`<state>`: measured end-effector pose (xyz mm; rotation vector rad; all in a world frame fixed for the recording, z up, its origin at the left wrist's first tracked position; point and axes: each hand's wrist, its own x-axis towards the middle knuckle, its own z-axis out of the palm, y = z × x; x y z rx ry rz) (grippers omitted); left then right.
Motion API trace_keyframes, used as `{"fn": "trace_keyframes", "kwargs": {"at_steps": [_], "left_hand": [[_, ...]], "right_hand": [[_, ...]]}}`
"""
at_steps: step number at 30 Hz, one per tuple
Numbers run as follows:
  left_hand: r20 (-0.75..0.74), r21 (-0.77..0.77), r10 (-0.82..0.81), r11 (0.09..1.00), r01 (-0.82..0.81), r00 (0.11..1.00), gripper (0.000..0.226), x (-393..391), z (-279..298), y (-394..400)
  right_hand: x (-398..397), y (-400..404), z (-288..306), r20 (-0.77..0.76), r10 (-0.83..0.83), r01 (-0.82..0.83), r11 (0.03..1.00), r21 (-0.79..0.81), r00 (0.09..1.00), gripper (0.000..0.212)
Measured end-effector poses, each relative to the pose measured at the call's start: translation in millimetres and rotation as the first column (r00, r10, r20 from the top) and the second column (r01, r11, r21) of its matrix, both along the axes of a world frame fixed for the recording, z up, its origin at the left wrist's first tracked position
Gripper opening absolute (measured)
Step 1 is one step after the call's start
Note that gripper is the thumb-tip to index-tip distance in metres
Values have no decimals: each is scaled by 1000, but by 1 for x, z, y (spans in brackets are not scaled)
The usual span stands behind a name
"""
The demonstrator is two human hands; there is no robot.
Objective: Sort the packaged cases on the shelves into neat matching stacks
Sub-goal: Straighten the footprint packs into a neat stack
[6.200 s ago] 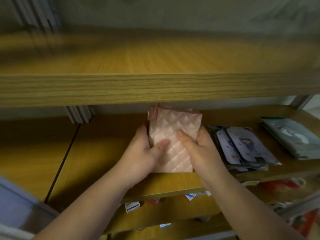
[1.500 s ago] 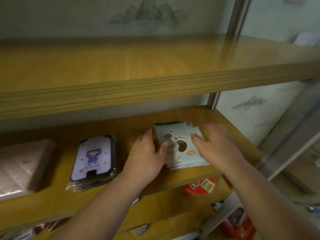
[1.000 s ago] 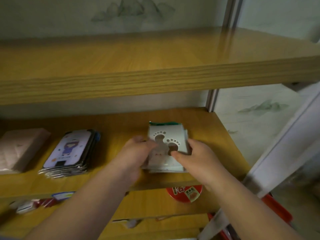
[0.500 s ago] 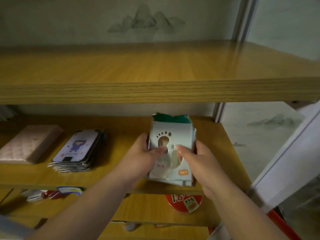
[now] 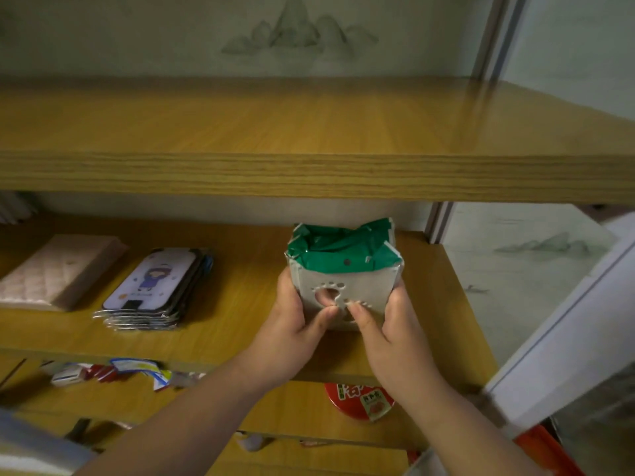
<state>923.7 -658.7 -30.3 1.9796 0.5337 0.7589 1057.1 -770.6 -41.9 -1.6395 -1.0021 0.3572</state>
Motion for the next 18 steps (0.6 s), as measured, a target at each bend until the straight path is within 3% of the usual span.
{"fn": "trace_keyframes", "kwargs": {"at_steps": [10,18], "left_hand": [[-17,-56,74,996,-75,997,63,6,1,1],[-48,-37,25,999,-26,999,70,5,5,-5]], "right_hand": [[11,7,0,53,-146,147,989,-15,988,56],[10,3,5,196,-95,109,992,-63,976,58]]}}
